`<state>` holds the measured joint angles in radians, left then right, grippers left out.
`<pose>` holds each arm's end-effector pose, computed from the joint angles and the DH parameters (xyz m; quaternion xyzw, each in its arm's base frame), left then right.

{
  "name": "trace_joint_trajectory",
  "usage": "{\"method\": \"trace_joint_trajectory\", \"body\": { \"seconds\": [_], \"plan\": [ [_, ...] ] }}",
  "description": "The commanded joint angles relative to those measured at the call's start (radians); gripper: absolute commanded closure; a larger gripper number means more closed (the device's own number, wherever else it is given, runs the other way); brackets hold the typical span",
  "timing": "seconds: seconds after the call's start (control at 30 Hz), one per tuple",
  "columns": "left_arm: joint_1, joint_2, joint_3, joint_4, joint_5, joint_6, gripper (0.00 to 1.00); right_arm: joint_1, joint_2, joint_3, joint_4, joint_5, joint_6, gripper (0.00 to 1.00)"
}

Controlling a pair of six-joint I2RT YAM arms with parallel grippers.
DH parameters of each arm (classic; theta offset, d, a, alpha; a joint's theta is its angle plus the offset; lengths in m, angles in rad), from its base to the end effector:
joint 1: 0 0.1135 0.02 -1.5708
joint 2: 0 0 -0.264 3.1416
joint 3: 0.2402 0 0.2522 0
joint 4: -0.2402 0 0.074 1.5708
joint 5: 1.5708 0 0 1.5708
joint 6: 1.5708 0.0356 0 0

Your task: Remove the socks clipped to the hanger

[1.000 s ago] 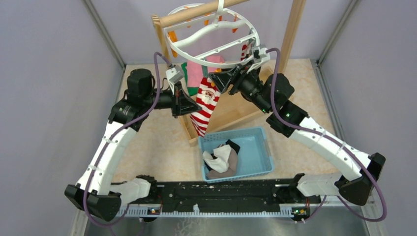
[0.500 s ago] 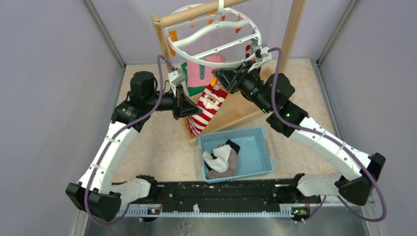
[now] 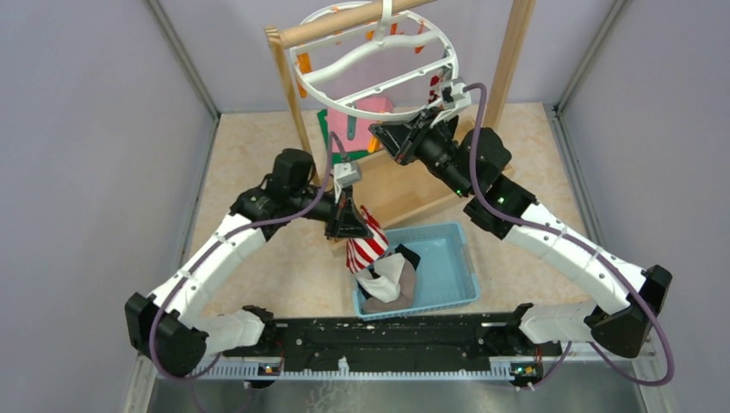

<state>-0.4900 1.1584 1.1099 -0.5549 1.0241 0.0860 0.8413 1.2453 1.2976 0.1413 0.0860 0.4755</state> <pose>0.1956 -0.1388 0.3509 0.4377 0.6752 -0.5063 0.3101 0.1919 0.2101 0.4574 -0.0828 0.6303 0.4504 0.6269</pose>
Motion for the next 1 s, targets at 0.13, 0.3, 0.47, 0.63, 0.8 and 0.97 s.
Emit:
{"method": "trace_joint_trajectory", "body": {
  "seconds": [0.13,0.3,0.47,0.63,0.8,0.97],
  "plan": [
    [-0.168,0.111,0.007,-0.030,-0.086,0.188,0.85,-0.004,0.002,0.035,-0.096,0.019,0.013,0.75],
    [-0.173,0.134,0.043,-0.153,-0.133,0.297,0.01,-0.004,-0.080,-0.013,-0.241,0.099,0.025,0.34],
    [-0.171,0.059,0.061,-0.201,-0.236,0.322,0.01,-0.012,-0.238,-0.145,-0.354,0.190,0.032,0.18],
    [-0.140,0.006,0.097,-0.219,-0.246,0.311,0.01,-0.086,-0.321,-0.235,-0.429,0.251,0.017,0.13],
    [-0.131,-0.023,0.120,-0.271,-0.256,0.333,0.01,-0.262,-0.241,-0.222,-0.353,0.176,-0.102,0.03],
    [-0.123,-0.059,0.142,-0.318,-0.265,0.337,0.01,-0.366,-0.095,-0.181,-0.177,0.064,-0.193,0.04]
  ]
}}
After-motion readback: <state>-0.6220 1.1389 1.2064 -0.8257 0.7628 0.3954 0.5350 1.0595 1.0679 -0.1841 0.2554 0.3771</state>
